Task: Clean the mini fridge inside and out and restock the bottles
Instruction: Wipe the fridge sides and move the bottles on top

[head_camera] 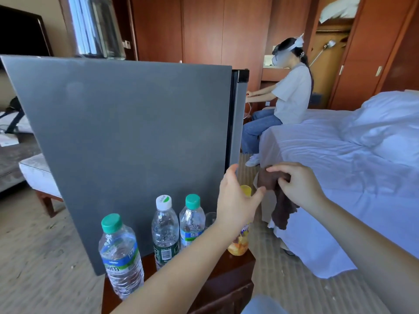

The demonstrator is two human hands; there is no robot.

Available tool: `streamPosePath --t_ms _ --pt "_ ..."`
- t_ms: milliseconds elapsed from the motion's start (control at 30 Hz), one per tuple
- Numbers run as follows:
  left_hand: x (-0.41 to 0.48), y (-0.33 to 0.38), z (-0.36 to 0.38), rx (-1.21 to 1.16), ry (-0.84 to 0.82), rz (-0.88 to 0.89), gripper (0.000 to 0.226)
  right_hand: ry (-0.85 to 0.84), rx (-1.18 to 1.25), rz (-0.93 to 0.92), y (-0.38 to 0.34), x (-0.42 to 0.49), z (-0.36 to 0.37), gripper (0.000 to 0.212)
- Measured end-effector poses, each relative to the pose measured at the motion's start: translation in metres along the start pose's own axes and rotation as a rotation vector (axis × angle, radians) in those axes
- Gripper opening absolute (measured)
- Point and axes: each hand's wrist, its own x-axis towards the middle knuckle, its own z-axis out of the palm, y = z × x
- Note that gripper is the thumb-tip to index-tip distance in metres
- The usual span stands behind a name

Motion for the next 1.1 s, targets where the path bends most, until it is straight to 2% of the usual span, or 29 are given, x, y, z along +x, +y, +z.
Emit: streamPosePath --t_ms 133,300,400,467,633,800,933,1033,1100 --pt "0.007 0.03 -0.081 0.158 -0.062 0.086 0.041 0.166 0.058 -0.09 -0.039 0.038 -0.019 0.047" --pt "-0.006 0.032 -0.179 0.206 0.061 0.097 0.018 0.292 0.168 -0.289 -0.114 0.07 -0.016 0.048" --pt "-0.019 0.022 -0.221 0.283 0.13 0.091 0.019 0.251 0.162 -0.426 -0.153 0.073 0.003 0.05" --pt "-0.032 0.006 -0.242 0.413 0.123 0.055 0.027 0.195 0.148 -0.523 -0.171 0.068 0.019 0.052" --pt "-0.063 -0.049 -0.257 1.038 -0.104 -0.152 0.057 0.059 0.154 -0.662 -0.177 0.049 0.056 0.054" --pt "-0.065 -0.077 -0.252 0.94 -0.185 -0.218 0.055 0.021 0.164 -0.645 -0.169 0.042 0.068 0.05" --pt "-0.061 -0.077 -0.253 0.89 -0.152 -0.163 0.043 0.037 0.171 -0.6 -0.161 0.04 0.067 0.05" --pt "-0.058 -0.077 -0.253 0.867 -0.17 -0.125 0.05 0.026 0.163 -0.565 -0.157 0.038 0.064 0.052" --pt "-0.058 -0.078 -0.255 0.759 -0.178 -0.11 0.051 0.02 0.155 -0.552 -0.155 0.035 0.062 0.051"
